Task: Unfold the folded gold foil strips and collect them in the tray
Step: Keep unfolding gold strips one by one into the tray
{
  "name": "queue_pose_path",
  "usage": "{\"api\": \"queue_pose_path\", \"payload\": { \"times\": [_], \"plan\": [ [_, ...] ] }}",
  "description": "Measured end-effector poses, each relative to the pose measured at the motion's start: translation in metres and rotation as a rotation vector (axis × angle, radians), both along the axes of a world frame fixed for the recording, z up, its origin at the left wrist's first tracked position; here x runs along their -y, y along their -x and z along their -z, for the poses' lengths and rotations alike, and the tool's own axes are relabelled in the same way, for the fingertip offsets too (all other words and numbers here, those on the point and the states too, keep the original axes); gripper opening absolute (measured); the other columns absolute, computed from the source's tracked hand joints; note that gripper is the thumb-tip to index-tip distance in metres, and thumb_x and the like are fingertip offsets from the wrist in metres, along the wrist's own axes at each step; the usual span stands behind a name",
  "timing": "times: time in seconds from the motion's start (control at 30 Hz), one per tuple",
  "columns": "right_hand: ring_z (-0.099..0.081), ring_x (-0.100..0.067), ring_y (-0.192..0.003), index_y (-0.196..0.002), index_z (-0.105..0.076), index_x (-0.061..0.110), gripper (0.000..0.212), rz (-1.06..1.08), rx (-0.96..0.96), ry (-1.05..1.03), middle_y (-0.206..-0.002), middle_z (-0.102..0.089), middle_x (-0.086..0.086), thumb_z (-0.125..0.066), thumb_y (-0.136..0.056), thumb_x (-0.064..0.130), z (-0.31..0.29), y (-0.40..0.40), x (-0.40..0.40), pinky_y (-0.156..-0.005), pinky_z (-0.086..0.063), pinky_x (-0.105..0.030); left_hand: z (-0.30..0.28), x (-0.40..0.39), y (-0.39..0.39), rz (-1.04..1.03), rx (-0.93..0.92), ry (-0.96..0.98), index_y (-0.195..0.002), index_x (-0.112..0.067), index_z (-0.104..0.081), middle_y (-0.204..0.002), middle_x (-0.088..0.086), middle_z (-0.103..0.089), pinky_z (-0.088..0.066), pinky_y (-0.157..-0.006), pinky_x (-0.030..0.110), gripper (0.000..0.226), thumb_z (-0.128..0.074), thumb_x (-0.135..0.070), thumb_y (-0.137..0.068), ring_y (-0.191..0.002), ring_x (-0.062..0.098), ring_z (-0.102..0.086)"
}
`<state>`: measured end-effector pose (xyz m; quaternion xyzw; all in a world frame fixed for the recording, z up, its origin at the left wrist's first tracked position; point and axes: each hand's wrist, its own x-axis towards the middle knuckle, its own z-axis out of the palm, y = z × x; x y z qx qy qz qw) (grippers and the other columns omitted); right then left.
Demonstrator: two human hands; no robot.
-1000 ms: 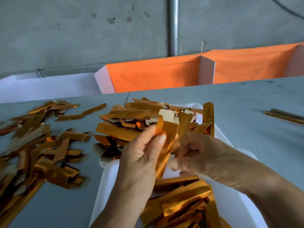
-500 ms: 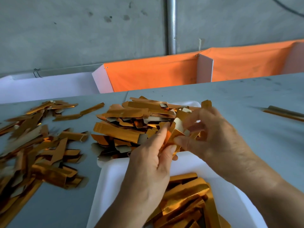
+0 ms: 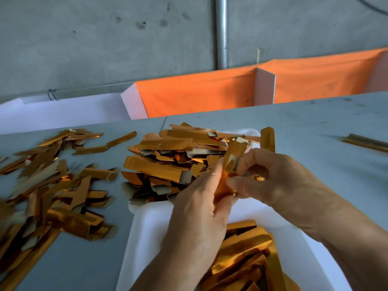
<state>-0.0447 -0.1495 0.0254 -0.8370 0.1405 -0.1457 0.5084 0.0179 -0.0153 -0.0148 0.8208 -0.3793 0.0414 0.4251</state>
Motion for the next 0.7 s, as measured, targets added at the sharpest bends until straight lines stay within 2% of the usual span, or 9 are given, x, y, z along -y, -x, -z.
{"api": "queue_pose_path", "payload": {
  "times": [0.07, 0.17, 0.23, 0.37, 0.5, 0.63, 0.7],
  "plan": [
    [-0.069, -0.017, -0.08, -0.085, -0.064, 0.018, 0.012, -0.024, -0.034, -0.079, -0.084, -0.07, -0.001, -0.073, -0.079, 0.024, 0.0, 0.0, 0.003, -0.085, -0.055, -0.039, 0.0, 0.001, 0.0, -0.001, 0.02, -0.029, -0.144, -0.046, -0.023, -0.127, -0.025, -0.05, -0.048, -0.096, 0.023, 0.07, -0.06, -0.037, -0.085, -0.117, 0.002, -0.05],
    [-0.07, -0.017, -0.082, -0.086, -0.068, 0.019, 0.007, -0.019, -0.032, -0.116, -0.089, -0.072, -0.001, -0.072, -0.081, 0.022, 0.001, 0.0, 0.007, -0.09, -0.054, -0.041, 0.001, 0.0, -0.001, -0.019, 0.056, -0.059, -0.145, -0.045, -0.02, -0.132, -0.023, -0.047, -0.046, -0.099, 0.025, 0.07, -0.058, -0.039, -0.087, -0.12, 0.003, -0.047],
    [-0.07, -0.019, -0.087, -0.085, -0.071, 0.02, 0.004, -0.089, -0.013, -0.184, -0.09, -0.073, -0.002, -0.071, -0.081, 0.02, 0.002, 0.002, 0.008, -0.092, -0.053, -0.042, 0.001, -0.001, -0.001, -0.019, 0.075, -0.046, -0.144, -0.044, -0.022, -0.128, -0.023, -0.05, -0.048, -0.096, 0.027, 0.069, -0.059, -0.039, -0.087, -0.117, 0.005, -0.05],
    [-0.07, -0.017, -0.092, -0.084, -0.075, 0.017, 0.008, -0.179, -0.024, -0.299, -0.094, -0.074, -0.002, -0.069, -0.08, 0.018, 0.002, 0.004, 0.013, -0.093, -0.053, -0.038, 0.002, -0.001, 0.001, -0.017, 0.134, -0.063, -0.144, -0.043, -0.023, -0.125, -0.022, -0.05, -0.049, -0.095, 0.025, 0.067, -0.059, -0.039, -0.087, -0.114, 0.005, -0.052],
    [-0.068, -0.01, -0.095, -0.083, -0.077, 0.018, 0.012, -0.099, -0.034, -0.229, -0.098, -0.073, 0.01, -0.067, -0.085, 0.013, 0.005, 0.001, 0.014, -0.094, -0.053, -0.035, 0.003, 0.0, 0.002, -0.015, 0.176, -0.076, -0.146, -0.044, -0.018, -0.12, -0.022, -0.048, -0.048, -0.094, 0.019, 0.069, -0.058, -0.038, -0.089, -0.11, 0.003, -0.053],
    [-0.07, -0.017, -0.094, -0.086, -0.076, 0.011, 0.015, -0.189, -0.008, -0.312, -0.095, -0.075, -0.003, -0.061, -0.088, 0.013, 0.003, 0.006, 0.015, -0.093, -0.053, -0.036, 0.001, 0.0, 0.002, 0.012, 0.18, -0.051, -0.145, -0.044, -0.021, -0.117, -0.023, -0.05, -0.052, -0.088, 0.024, 0.068, -0.059, -0.035, -0.088, -0.102, 0.004, -0.058],
    [-0.07, -0.018, -0.094, -0.086, -0.076, 0.013, 0.016, -0.213, -0.005, -0.299, -0.094, -0.074, -0.004, -0.061, -0.087, 0.017, 0.001, 0.007, 0.015, -0.093, -0.053, -0.037, 0.001, 0.0, 0.001, 0.01, 0.209, -0.059, -0.145, -0.041, -0.024, -0.12, -0.02, -0.053, -0.054, -0.087, 0.025, 0.068, -0.059, -0.036, -0.087, -0.101, 0.004, -0.059]
  ]
}}
